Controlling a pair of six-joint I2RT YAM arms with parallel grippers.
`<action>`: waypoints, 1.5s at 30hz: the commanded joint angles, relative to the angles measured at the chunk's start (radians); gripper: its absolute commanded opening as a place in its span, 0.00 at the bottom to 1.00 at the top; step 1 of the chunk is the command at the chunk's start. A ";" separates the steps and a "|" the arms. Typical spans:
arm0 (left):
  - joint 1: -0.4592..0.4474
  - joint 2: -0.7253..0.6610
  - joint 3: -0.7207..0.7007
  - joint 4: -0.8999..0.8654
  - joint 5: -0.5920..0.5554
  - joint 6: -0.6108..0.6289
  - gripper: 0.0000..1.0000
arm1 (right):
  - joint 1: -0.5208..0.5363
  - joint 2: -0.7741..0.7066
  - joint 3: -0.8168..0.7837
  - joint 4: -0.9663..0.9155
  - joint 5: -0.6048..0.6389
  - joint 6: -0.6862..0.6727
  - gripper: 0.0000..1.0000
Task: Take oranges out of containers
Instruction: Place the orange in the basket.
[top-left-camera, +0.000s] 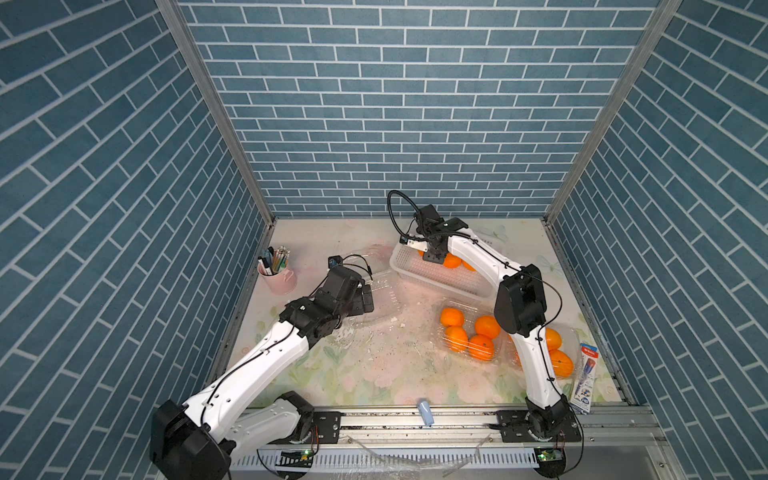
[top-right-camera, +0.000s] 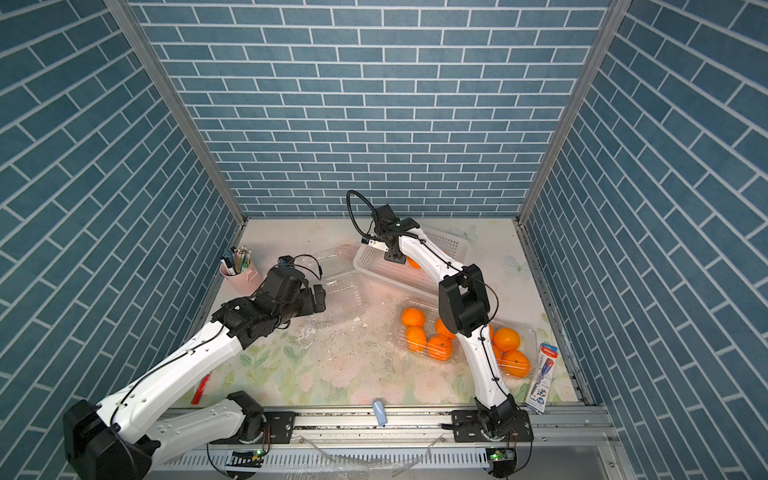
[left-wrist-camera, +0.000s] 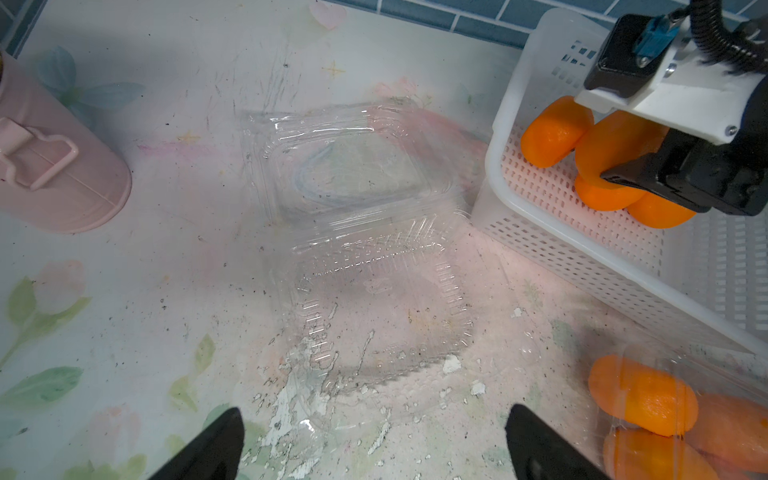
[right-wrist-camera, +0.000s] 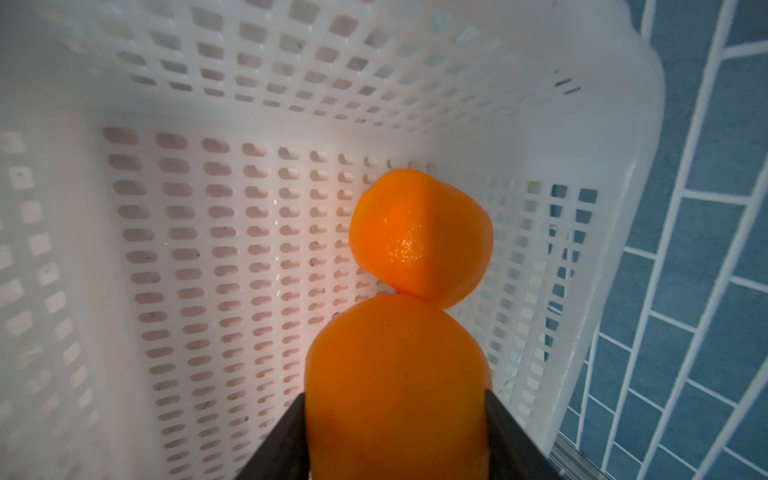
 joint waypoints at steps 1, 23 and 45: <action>0.007 0.023 0.028 0.004 0.010 0.016 0.99 | -0.012 0.049 0.015 0.041 0.031 -0.067 0.49; 0.006 0.042 0.009 0.012 0.036 -0.009 0.99 | -0.039 0.103 0.037 0.136 0.085 -0.070 0.86; 0.004 -0.052 -0.061 0.050 0.082 -0.035 0.99 | -0.034 -0.105 0.070 -0.006 0.086 0.377 0.99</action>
